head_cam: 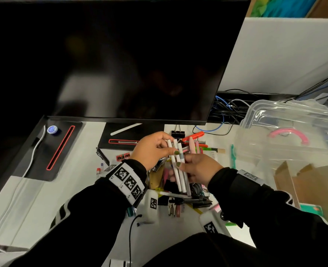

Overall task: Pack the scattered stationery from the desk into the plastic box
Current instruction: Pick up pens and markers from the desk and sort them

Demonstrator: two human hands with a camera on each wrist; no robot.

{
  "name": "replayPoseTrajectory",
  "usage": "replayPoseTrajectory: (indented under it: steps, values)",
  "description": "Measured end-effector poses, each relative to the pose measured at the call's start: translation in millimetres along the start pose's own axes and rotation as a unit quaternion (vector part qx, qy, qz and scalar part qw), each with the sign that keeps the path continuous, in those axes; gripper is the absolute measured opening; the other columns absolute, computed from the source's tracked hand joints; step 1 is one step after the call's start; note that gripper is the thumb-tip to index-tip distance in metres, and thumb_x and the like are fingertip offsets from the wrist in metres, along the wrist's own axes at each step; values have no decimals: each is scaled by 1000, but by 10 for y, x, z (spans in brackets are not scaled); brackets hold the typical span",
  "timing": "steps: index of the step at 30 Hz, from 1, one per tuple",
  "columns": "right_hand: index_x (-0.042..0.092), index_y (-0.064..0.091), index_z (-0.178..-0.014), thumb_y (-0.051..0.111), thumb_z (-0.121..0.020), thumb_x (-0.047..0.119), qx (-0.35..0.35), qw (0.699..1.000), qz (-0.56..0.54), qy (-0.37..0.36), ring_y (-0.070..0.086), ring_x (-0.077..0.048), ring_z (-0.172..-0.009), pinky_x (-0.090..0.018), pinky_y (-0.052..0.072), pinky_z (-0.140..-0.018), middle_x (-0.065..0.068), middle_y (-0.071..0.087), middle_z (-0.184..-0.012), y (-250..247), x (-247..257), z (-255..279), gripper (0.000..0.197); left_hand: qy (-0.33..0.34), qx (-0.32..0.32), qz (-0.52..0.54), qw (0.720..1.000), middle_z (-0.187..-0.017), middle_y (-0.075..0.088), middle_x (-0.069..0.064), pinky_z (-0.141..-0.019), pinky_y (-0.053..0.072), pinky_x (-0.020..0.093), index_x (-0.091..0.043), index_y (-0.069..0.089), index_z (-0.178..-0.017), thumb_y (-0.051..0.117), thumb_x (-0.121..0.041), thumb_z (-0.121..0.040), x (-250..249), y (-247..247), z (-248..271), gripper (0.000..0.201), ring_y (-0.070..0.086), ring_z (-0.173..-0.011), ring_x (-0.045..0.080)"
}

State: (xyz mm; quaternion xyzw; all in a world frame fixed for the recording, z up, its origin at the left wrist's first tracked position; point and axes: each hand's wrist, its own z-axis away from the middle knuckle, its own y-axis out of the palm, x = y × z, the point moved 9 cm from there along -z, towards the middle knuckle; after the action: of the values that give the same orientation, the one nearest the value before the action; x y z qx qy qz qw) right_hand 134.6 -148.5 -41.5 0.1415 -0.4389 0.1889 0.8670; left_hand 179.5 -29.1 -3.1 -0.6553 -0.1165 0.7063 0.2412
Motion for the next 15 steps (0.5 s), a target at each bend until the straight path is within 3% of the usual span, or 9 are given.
replayPoseTrajectory:
  steps: [3, 6, 9, 12, 15]
  values:
    - [-4, 57, -113, 50, -94, 2, 14, 1000, 2, 9, 70, -12, -63, -22, 57, -60, -11, 69, -83, 50, -33, -7, 21, -13, 22, -5, 1000, -76, 68, 0, -66, 47, 18, -29, 64, -101, 74, -29, -75, 65, 41, -5, 27, 60, -64, 2]
    - [-1, 60, -105, 53, -93, 2, 10, 999, 34, 16, 69, -11, -56, -19, 54, -53, -3, 71, -68, 47, -56, -45, 15, -24, 57, -88, 994, -84, 67, -5, -68, 46, 18, -29, 64, -109, 61, -35, -87, 107, -5, -26, 24, 61, -73, 4]
    - [2, 60, -101, 53, -93, 2, 3, 998, 54, 26, 68, -12, -54, -21, 56, -54, -1, 71, -65, 27, -80, -68, 11, -54, 35, -189, 980, -103, 66, -7, -85, 46, 26, -24, 65, -112, 51, -37, -93, 244, -344, -121, 27, 59, -91, 8]
    - [5, 61, -96, 53, -93, 3, -15, 997, 66, 35, 69, -16, -58, -32, 59, -69, -8, 69, -73, -21, -113, -120, 8, -120, 5, -327, 937, -115, 64, 1, -92, 43, 30, -18, 67, -113, 47, -28, -96, 489, -753, -256, 28, 58, -104, 18]
    - [11, 60, -88, 53, -93, 5, -23, 996, 81, 36, 68, -19, -62, -33, 57, -73, -8, 69, -75, -26, -114, -150, 11, -165, 44, -434, 885, -130, 54, 9, -98, 38, 31, -14, 60, -125, 39, -19, -98, 760, -869, -369, 34, 52, -117, 26]
